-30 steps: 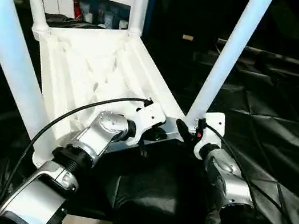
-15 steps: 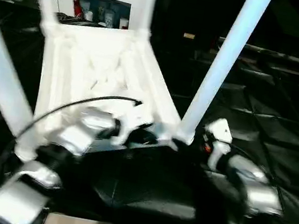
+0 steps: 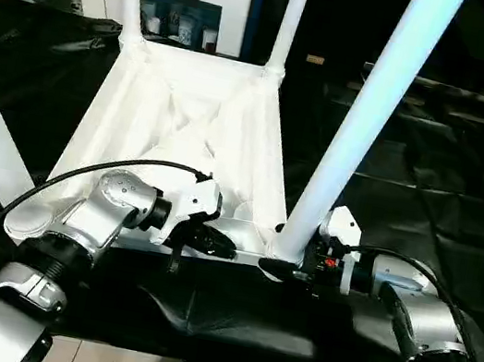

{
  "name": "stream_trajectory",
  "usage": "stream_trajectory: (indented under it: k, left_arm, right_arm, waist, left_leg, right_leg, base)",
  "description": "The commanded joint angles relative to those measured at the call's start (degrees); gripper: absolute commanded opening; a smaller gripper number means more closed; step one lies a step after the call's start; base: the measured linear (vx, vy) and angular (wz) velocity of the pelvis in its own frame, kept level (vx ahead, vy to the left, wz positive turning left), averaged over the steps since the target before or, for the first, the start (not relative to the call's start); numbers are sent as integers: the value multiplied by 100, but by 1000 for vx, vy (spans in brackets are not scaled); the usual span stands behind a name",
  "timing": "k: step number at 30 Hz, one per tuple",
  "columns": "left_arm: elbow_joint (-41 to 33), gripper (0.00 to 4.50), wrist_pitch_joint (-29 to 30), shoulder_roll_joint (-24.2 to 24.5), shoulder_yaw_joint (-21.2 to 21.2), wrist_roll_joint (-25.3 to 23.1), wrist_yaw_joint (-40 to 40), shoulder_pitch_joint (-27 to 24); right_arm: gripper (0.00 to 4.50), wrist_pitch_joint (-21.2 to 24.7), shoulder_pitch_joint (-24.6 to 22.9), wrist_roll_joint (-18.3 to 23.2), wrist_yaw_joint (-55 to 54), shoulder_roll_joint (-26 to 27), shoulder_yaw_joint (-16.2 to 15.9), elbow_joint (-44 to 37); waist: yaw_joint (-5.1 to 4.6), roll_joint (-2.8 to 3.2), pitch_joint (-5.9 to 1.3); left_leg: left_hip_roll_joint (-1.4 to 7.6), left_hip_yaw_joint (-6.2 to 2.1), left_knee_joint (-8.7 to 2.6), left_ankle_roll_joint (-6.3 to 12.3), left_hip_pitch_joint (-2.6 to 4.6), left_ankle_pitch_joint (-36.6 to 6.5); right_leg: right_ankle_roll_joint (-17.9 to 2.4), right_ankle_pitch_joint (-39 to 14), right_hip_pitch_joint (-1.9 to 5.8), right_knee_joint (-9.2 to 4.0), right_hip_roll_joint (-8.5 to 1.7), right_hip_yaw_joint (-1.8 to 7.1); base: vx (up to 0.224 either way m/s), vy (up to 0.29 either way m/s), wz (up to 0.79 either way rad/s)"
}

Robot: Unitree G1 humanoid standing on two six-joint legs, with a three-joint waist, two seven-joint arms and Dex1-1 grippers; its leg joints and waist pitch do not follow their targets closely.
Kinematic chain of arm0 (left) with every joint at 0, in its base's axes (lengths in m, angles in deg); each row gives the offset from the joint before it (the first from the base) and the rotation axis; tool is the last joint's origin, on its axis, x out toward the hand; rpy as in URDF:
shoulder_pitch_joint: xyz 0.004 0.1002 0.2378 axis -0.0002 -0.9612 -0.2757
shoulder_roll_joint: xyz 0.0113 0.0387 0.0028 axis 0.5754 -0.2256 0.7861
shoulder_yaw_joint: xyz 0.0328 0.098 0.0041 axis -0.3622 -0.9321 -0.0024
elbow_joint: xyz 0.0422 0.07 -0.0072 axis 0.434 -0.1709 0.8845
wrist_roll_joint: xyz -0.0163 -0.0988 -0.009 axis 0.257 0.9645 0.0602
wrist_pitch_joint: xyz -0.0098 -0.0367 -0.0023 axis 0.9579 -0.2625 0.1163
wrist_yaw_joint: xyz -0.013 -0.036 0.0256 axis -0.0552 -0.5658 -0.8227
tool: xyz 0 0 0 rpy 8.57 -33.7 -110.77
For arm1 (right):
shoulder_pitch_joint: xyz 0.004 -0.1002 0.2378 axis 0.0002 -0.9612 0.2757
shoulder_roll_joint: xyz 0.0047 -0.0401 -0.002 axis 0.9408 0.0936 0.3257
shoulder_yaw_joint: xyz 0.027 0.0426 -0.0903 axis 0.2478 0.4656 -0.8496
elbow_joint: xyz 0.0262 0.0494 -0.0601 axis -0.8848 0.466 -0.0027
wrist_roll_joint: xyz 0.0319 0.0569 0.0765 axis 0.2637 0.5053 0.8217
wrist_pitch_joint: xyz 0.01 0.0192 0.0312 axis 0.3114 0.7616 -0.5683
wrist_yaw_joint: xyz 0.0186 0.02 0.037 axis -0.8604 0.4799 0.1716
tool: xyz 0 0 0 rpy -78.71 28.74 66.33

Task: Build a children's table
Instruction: Rotate leg to tighten

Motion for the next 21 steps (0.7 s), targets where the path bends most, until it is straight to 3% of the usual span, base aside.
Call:
stream_trajectory:
  k: [1, 2, 6, 9, 11, 13, 15, 16, 17, 18, 21]
  left_arm:
    - [-108, 0, 18, -50, -73, 70, 56, -82]
    - [-121, 0, 19, -53, -73, 79, 42, -95]
    - [-78, 0, -28, -143, -37, 73, -101, -119]
    - [185, 0, -71, -405, 26, -123, -796, -33]
    - [375, 0, -55, -591, 78, -224, -1246, 57]
    - [503, 0, -42, -730, 114, -273, -1538, 129]
    - [828, 0, 34, -1127, 71, -483, -2299, 335]
    - [945, 0, 72, -1298, 48, -554, -2580, 413]
    - [1012, 0, 94, -1400, 40, -596, -2738, 457]
    - [1064, 0, 139, -1544, 28, -608, -2854, 504]
    - [1187, 0, 138, -1827, -1, -653, -2969, 613]
  right_arm:
    - [326, 79, -56, 86, 99, 14, -66, -83]
    - [302, 96, -67, 100, 111, 26, -70, -96]
    - [282, 185, -213, 124, 86, 106, -138, -214]
    - [274, 248, -342, -137, -603, 362, -165, -108]
    - [273, 200, -303, -334, -1255, 532, -65, 124]
    - [272, 201, -246, -403, -1715, 662, 52, 306]
    - [272, 342, 34, -380, -3231, 1150, 556, 941]
    - [272, 411, 148, -368, -3702, 1308, 696, 1140]
    - [272, 468, 201, -370, -3953, 1392, 765, 1217]
    - [272, 502, 257, -392, -4143, 1492, 779, 1276]
    - [272, 422, 365, -535, -4294, 1661, 661, 1332]
  waist:
    - [7, -5, -281]
    - [1, -15, -282]
    - [0, -20, -277]
    - [7, -28, -262]
    - [-21, -34, -226]
    - [-61, -29, -185]
    - [-113, -15, -155]
    - [-167, -3, -139]
    - [-204, -8, -147]
    - [-251, 21, -177]
    - [-274, 94, -205]
  left_leg:
    - [271, -122, -361, 250, 36, -963]
    - [267, -118, -358, 259, 33, -958]
    - [264, -115, -356, 259, 30, -980]
    - [270, -124, -373, 232, 49, -1048]
    - [252, -135, -393, 132, 55, -1278]
    - [236, -175, -394, -7, 109, -1732]
    - [226, -206, -399, -72, 158, -2007]
    - [200, -244, -391, -157, 212, -2320]
    - [194, -267, -380, -187, 220, -2404]
    - [193, -309, -392, -206, 206, -2462]
    - [237, -336, -483, -59, 178, -2421]
  right_leg:
    - [-1032, -1242, 276, -435, -526, 328]
    - [-1034, -1220, 277, -435, -517, 325]
    - [-1013, -1286, 277, -444, -518, 326]
    - [-930, -1471, 254, -475, -524, 324]
    - [-784, -2055, 230, -542, -524, 313]
    - [-461, -3247, 174, -672, -570, 294]
    - [-282, -3776, 112, -740, -574, 272]
    - [-147, -4204, 85, -806, -570, 202]
    - [-88, -4320, 90, -831, -582, 175]
    - [-39, -4281, 145, -851, -599, 135]
    - [-229, -3426, 244, -854, -595, 108]
  base:
    - [0, 0, 0]
    - [0, 0, 0]
    - [0, 0, 0]
    - [0, 0, 0]
    - [0, 0, 0]
    - [0, 0, 0]
    - [0, 0, 0]
    - [0, 0, 0]
    - [0, 0, 0]
    - [0, 0, 0]
    - [-3, 35, -3]
